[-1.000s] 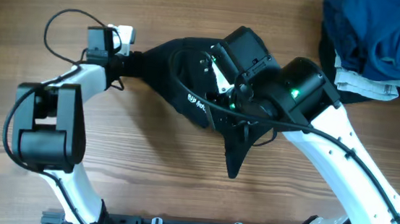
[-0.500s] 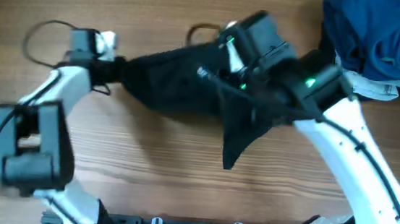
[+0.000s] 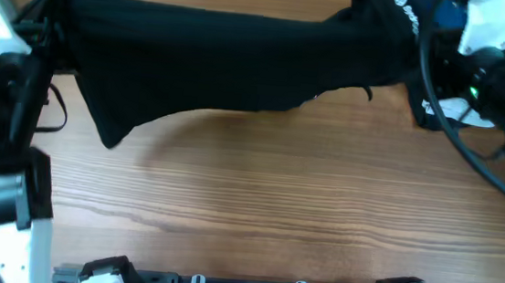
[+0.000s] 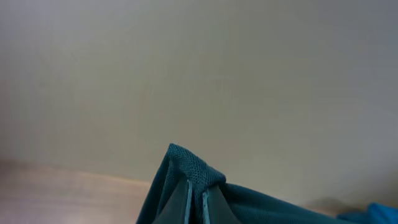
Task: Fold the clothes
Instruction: 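Lift the shirt with both grippers and stretch it toward the top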
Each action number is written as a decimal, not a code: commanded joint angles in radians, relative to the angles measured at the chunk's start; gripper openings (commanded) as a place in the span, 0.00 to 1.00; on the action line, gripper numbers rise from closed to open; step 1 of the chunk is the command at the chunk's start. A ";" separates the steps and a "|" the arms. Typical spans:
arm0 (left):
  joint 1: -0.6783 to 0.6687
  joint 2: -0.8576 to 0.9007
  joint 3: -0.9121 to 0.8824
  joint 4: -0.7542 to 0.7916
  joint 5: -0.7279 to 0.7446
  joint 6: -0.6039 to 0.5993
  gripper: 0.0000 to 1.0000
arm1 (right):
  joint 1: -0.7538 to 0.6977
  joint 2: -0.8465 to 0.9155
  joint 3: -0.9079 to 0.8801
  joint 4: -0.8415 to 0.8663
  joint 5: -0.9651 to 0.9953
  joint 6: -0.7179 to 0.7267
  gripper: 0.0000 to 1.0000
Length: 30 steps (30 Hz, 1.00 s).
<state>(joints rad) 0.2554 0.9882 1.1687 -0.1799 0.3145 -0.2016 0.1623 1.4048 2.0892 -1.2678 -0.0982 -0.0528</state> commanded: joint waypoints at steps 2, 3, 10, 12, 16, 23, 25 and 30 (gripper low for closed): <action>0.005 -0.114 0.049 0.005 0.006 -0.016 0.04 | -0.010 -0.074 0.034 -0.026 -0.006 -0.034 0.04; 0.005 -0.116 0.049 0.004 0.002 -0.016 0.04 | -0.010 -0.080 0.034 -0.014 -0.002 -0.035 0.04; 0.005 0.191 0.049 0.153 0.000 -0.015 0.04 | -0.010 0.051 0.033 0.222 0.035 -0.074 0.04; 0.005 0.314 0.049 0.321 -0.010 -0.015 0.04 | -0.012 0.139 0.033 0.328 0.039 -0.109 0.04; 0.006 0.550 0.057 0.686 -0.008 -0.110 0.04 | -0.057 0.319 0.033 0.660 0.021 -0.114 0.04; 0.013 0.648 0.392 0.644 0.111 -0.192 0.04 | -0.159 0.380 0.034 1.098 -0.106 -0.048 0.04; 0.012 0.648 0.457 0.535 0.199 -0.183 0.04 | -0.179 0.383 0.033 1.007 -0.150 -0.050 0.04; 0.011 0.700 0.455 0.004 0.223 -0.069 0.04 | -0.183 0.455 0.030 0.620 -0.248 -0.126 0.04</action>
<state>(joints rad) 0.2501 1.6310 1.6356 0.0326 0.5320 -0.3637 -0.0036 1.8122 2.1094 -0.5327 -0.2783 -0.1299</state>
